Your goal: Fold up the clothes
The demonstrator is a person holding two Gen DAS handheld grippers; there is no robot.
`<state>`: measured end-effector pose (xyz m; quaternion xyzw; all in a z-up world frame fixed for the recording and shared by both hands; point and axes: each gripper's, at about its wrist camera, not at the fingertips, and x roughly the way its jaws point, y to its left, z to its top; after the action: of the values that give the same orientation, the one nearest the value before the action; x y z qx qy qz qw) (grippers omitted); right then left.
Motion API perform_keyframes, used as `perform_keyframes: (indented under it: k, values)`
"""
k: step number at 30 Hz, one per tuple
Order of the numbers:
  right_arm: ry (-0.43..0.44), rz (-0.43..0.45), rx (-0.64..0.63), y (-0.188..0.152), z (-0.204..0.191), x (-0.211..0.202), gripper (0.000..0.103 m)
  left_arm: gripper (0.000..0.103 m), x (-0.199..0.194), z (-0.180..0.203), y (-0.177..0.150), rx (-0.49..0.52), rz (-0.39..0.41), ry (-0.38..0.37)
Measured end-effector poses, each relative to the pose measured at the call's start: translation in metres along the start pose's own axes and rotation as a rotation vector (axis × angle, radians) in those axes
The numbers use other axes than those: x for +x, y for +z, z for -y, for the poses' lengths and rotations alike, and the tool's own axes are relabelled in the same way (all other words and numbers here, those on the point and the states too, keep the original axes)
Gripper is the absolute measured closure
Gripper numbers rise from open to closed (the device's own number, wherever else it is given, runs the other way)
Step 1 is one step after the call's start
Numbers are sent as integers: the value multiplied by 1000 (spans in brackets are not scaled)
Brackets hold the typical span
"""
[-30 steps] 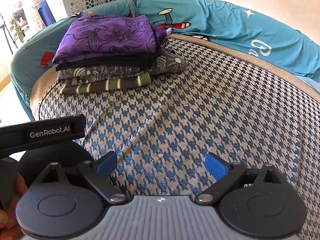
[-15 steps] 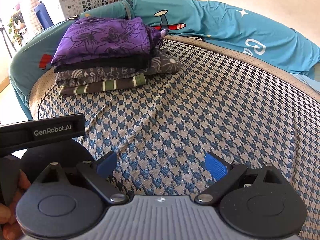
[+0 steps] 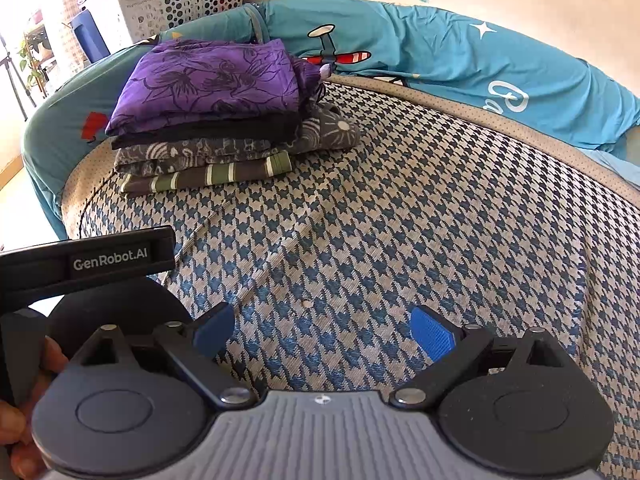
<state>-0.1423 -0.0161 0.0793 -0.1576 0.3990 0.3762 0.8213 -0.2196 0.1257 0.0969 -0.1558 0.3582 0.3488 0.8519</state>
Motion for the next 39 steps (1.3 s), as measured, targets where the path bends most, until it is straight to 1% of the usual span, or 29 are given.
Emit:
perform_keyframes:
  k: [5,9,19,30,39]
  values:
    - [0,0,11,0,5,0,8,0,3,4,6,7,-16,2]
    - [6,1,21,0,9,0,8,0,5,4,11,-1,-10,-1]
    - [19,-8,43,3,16,7,8,0,14,9,19,0,-25,-13]
    - [22,-6,69,5,23,11,8,0,24,24,29,32,-19,-33]
    - [8,-2,85,6,29,12,8,0,31,38,39,77,-19,-68]
